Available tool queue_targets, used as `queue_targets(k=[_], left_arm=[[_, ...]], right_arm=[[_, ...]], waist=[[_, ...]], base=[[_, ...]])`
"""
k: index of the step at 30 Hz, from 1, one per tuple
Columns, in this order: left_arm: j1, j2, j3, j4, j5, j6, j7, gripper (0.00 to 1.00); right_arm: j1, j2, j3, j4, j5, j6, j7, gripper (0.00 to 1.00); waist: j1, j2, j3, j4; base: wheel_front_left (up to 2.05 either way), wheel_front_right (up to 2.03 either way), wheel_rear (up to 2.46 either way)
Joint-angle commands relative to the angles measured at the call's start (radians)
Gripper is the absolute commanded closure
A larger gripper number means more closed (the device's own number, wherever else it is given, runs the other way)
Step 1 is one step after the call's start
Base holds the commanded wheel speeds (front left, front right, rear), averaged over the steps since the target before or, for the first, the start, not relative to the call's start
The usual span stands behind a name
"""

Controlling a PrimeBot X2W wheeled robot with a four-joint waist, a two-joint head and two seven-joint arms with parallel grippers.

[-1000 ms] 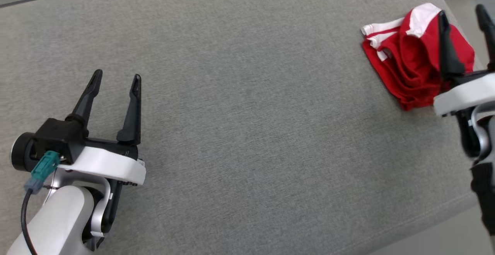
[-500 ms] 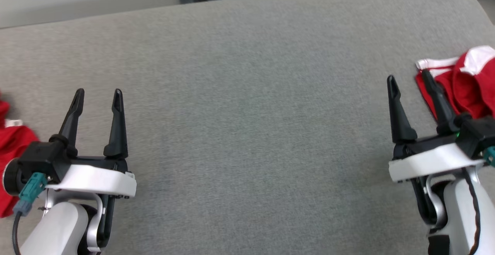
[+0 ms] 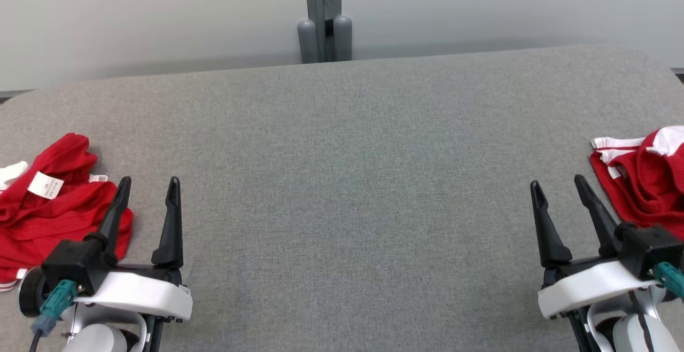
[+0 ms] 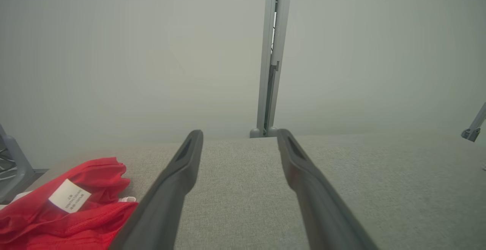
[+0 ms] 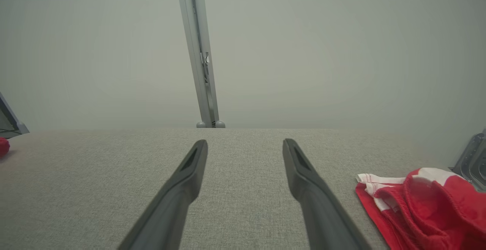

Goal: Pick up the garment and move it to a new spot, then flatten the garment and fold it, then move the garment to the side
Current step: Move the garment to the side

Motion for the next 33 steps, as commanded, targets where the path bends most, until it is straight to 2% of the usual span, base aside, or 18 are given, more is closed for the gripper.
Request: queue_targets(k=[1, 15, 33], left_arm=[[0.014, 0.004, 0.001, -0.002, -0.007, 0.008, 0.001, 0.0], [0.111, 0.022, -0.016, -0.017, -0.026, 0.021, 0.028, 0.0], [0.102, 0.032, -0.024, -0.035, -0.026, 0.044, 0.054, 0.0]], right_arm=[[0.023, -0.001, -0.001, -0.013, -0.003, 0.0, 0.007, 0.0], [0.15, 0.0, -0.026, -0.092, 0.018, 0.0, 0.051, 0.0], [0.167, 0.0, -0.026, -0.117, 0.037, 0.0, 0.059, 0.0]], waist=[[0.0, -0.0001, -0.018, 0.004], [0.0, -0.0001, -0.114, -0.001], [0.0, -0.0001, -0.111, 0.001]], base=[[0.0, 0.0, 0.0], [0.0, 0.0, 0.0], [0.0, 0.0, 0.0]])
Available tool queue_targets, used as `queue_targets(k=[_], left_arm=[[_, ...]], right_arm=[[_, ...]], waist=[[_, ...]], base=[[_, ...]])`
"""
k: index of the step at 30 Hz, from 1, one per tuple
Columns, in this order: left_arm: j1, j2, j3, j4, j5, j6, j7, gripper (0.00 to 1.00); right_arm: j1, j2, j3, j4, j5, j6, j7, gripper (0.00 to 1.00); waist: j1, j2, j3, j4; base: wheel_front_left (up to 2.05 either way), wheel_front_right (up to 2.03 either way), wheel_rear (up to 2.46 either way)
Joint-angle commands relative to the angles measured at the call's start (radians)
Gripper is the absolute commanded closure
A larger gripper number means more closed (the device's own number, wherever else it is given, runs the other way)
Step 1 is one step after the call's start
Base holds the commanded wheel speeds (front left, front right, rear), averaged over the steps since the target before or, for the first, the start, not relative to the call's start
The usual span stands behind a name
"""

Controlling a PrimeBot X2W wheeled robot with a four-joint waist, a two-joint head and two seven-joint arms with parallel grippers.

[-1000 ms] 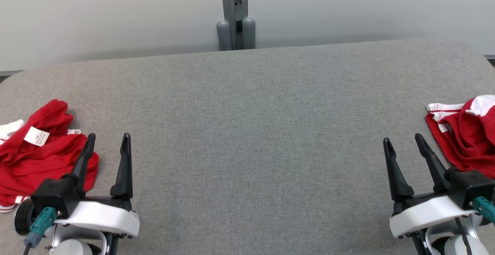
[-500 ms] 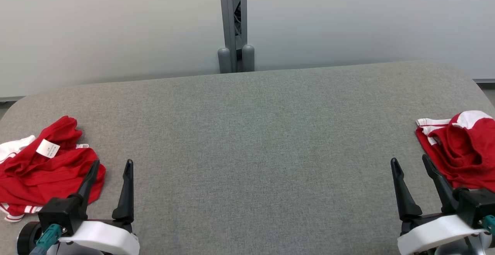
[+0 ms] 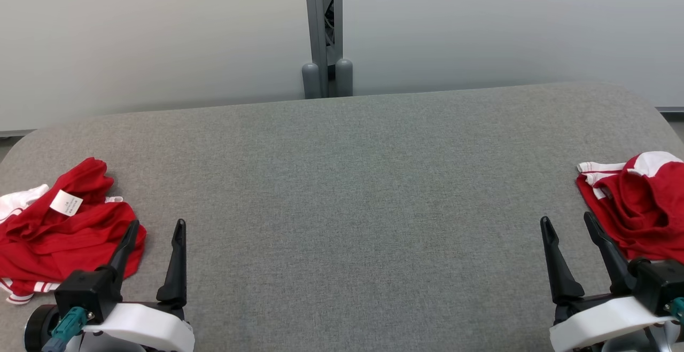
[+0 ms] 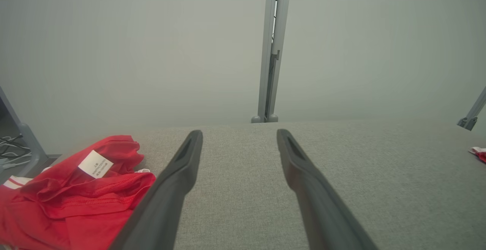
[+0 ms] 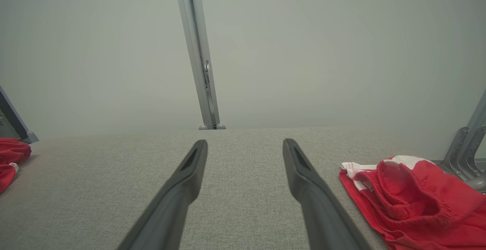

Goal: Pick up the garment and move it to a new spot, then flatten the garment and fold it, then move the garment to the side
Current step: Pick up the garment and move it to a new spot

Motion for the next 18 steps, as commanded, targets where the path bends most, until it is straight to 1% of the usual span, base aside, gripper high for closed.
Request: queue_targets(k=[1, 18], left_arm=[[-0.011, 0.004, 0.002, 0.002, -0.005, 0.008, 0.001, 0.0], [-0.022, 0.009, 0.0, 0.009, -0.011, 0.006, -0.004, 0.0]], right_arm=[[0.008, -0.004, 0.001, 0.005, 0.002, 0.0, -0.002, 0.0], [0.006, -0.004, 0.001, 0.011, 0.017, 0.0, -0.008, 0.0]], waist=[[0.0, -0.0001, 0.0, 0.001], [0.0, -0.0001, 0.001, 0.001]], base=[[0.0, 0.0, 0.0], [0.0, 0.0, 0.0]])
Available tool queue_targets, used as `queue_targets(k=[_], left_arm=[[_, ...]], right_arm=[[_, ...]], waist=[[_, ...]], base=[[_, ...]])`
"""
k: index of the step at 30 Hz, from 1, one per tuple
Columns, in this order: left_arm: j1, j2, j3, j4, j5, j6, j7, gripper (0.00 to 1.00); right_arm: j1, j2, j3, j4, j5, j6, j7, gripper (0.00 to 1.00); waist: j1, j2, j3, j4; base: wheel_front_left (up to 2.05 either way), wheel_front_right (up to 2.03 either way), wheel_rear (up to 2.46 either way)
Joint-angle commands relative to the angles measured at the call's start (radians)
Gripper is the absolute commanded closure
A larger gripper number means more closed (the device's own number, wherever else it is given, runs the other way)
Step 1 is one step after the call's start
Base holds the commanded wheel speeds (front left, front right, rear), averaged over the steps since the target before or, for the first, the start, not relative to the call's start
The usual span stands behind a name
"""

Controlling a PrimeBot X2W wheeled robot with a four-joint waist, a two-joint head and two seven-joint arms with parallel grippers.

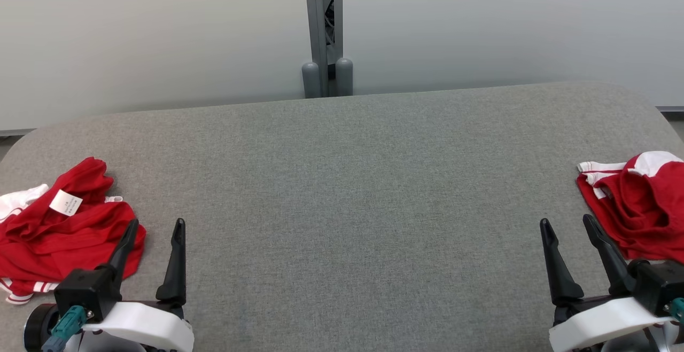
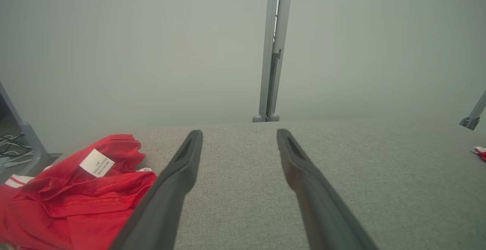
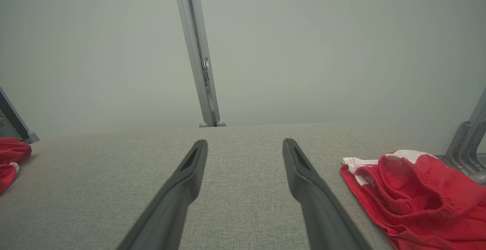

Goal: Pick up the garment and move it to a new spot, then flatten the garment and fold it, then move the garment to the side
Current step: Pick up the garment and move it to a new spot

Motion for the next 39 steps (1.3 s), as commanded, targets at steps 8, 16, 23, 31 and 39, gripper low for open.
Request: queue_targets(k=[8, 16, 23, 31, 39], left_arm=[[-0.03, 0.005, 0.003, 0.005, -0.007, 0.001, -0.006, 0.0], [-0.092, -0.012, 0.025, 0.015, -0.004, -0.03, -0.041, 0.0], [-0.087, -0.017, 0.066, 0.036, -0.017, -0.049, -0.063, 0.0], [-0.057, -0.034, 0.09, 0.053, -0.016, -0.064, -0.071, 0.0], [-0.049, -0.046, 0.096, 0.058, -0.008, -0.072, -0.074, 0.0]], right_arm=[[0.013, -0.004, -0.006, -0.003, 0.007, 0.0, -0.008, 0.0], [-0.027, -0.004, 0.027, -0.035, -0.033, 0.0, 0.012, 0.0], [-0.057, -0.005, 0.073, -0.022, -0.035, 0.0, 0.021, 0.0], [-0.07, -0.005, 0.116, 0.007, -0.02, 0.0, 0.011, 0.0], [-0.082, -0.005, 0.139, 0.034, -0.008, 0.0, 0.001, 0.0]], waist=[[0.0, 0.0, 0.005, 0.015], [0.0, 0.0, 0.04, 0.227], [0.0, 0.0, 0.049, 0.376], [0.0, 0.0, 0.042, 0.485], [0.0, 0.0, 0.032, 0.502]], base=[[0.0, 0.0, 0.0], [0.0, 0.0, 0.0], [0.0, 0.0, 0.0], [0.0, 0.0, 0.0], [0.0, 0.0, 0.0]])
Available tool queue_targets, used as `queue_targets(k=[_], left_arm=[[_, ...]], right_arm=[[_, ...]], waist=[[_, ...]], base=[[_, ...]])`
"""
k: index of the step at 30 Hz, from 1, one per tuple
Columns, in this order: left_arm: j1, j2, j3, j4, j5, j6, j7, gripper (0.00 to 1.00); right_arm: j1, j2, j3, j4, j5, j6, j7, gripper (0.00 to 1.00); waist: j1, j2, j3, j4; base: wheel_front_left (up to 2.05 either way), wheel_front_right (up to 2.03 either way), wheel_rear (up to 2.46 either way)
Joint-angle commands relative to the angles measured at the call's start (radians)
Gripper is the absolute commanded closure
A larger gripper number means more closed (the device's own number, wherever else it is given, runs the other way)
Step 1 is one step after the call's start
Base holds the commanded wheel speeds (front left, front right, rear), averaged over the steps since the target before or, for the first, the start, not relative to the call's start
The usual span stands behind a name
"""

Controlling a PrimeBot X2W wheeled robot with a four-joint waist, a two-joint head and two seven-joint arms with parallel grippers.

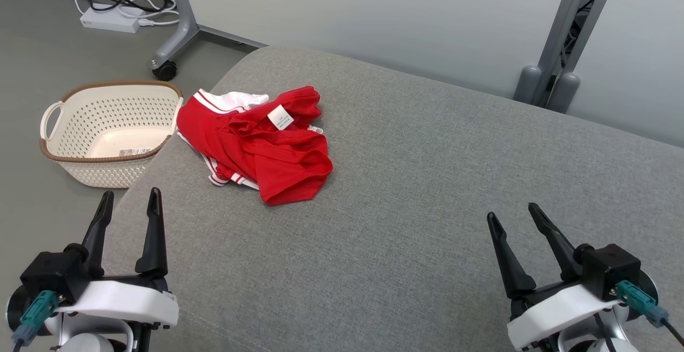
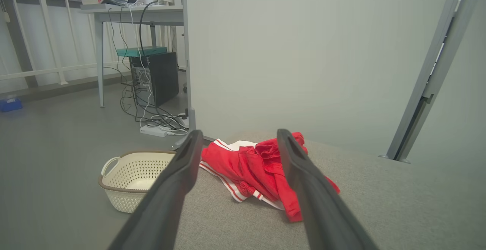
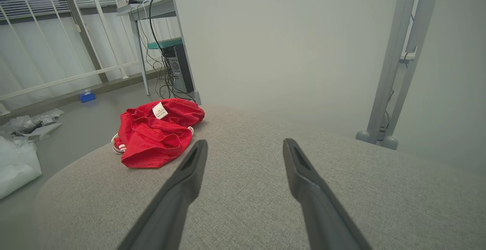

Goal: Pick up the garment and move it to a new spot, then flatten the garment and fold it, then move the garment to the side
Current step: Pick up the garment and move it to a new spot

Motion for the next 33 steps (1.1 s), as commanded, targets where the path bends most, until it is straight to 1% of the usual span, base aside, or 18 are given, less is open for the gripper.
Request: queue_targets(k=[1, 7, 11, 15, 17, 18, 19, 21, 22, 24, 25, 26, 27, 30, 33], left_arm=[[0.004, -0.004, 0.003, 0.003, 0.006, -0.007, -0.007, 0.0], [-0.011, -0.008, 0.007, 0.003, 0.007, -0.008, -0.007, 0.0], [-0.063, -0.007, 0.036, -0.041, 0.017, -0.007, -0.007, 0.0], [-0.184, 0.012, 0.076, -0.098, 0.042, -0.017, -0.007, 0.0], [-0.263, 0.033, 0.086, -0.097, 0.055, -0.027, 0.004, 0.0], [-0.306, 0.035, 0.088, -0.086, 0.049, -0.038, 0.015, 0.0], [-0.347, 0.05, 0.088, -0.061, 0.053, -0.048, 0.033, 0.0], [-0.427, 0.05, 0.081, 0.007, 0.028, -0.08, 0.071, 0.0], [-0.464, 0.061, 0.072, 0.057, 0.033, -0.095, 0.094, 0.0], [-0.527, 0.052, 0.064, 0.167, 0.002, -0.133, 0.131, 0.0], [-0.552, 0.059, 0.059, 0.234, -0.006, -0.15, 0.152, 0.0], [-0.575, 0.047, 0.052, 0.296, -0.024, -0.169, 0.167, 0.0], [-0.575, 0.047, 0.052, 0.296, -0.024, -0.169, 0.167, 0.0], [-0.625, 0.035, 0.036, 0.478, -0.052, -0.224, 0.208, 0.0], [-0.663, 0.016, 0.018, 0.643, -0.076, -0.274, 0.248, 0.0]], right_arm=[[-0.012, -0.006, 0.0, 0.002, 0.003, 0.0, -0.009, 0.0], [-0.014, -0.006, 0.003, 0.005, 0.006, 0.0, -0.011, 0.0], [-0.02, -0.006, 0.004, 0.001, 0.006, 0.0, -0.008, 0.0], [-0.029, -0.006, 0.007, -0.011, 0.003, 0.0, -0.001, 0.0], [-0.037, -0.006, 0.008, -0.014, -0.002, 0.0, 0.003, 0.0], [-0.04, -0.006, 0.011, -0.016, -0.004, 0.0, 0.007, 0.0], [-0.043, -0.006, 0.016, -0.021, -0.009, 0.0, 0.01, 0.0], [-0.05, -0.006, 0.024, -0.028, -0.016, 0.0, 0.019, 0.0], [-0.058, -0.006, 0.027, -0.032, -0.023, 0.0, 0.021, 0.0], [-0.07, -0.009, 0.033, -0.041, -0.029, 0.0, 0.028, 0.0], [-0.077, -0.011, 0.04, -0.044, -0.03, 0.0, 0.032, 0.0], [-0.083, -0.015, 0.04, -0.045, -0.03, 0.0, 0.034, 0.0], [-0.083, -0.015, 0.04, -0.045, -0.03, 0.0, 0.034, 0.0], [-0.102, -0.024, 0.057, -0.051, -0.033, 0.0, 0.04, 0.0], [-0.118, -0.035, 0.063, -0.063, -0.036, 0.0, 0.047, 0.0]], waist=[[0.0, 0.0, -0.001, 0.0], [0.0, 0.0, -0.002, 0.0], [0.0, 0.0, 0.005, -0.005], [0.0, 0.0, 0.027, -0.029], [0.0, 0.0, 0.045, -0.05], [0.0, 0.0, 0.055, -0.061], [0.0, 0.0, 0.068, -0.074], [0.0, 0.0, 0.095, -0.102], [0.0, 0.0, 0.109, -0.116], [0.0, 0.0, 0.14, -0.146], [0.0, 0.0, 0.158, -0.163], [0.0, 0.0, 0.172, -0.176], [0.0, 0.0, 0.172, -0.176], [0.0, 0.0, 0.219, -0.218], [0.0, 0.0, 0.263, -0.245]], base=[[0.0, 0.0, 0.0], [0.0, 0.0, 0.0], [0.0, 0.0, 0.0], [0.0, 0.0, 0.0], [0.0, 0.0, 0.0], [0.0, 0.0, 0.0], [0.0, 0.0, 0.0], [0.0, 0.0, 0.0], [0.0, 0.0, 0.0], [0.0, 0.0, 0.0], [0.0, 0.0, 0.0], [0.0, 0.0, 0.0], [0.0, 0.0, 0.0], [0.0, 0.0, 0.0], [0.0, 0.0, 0.0]])
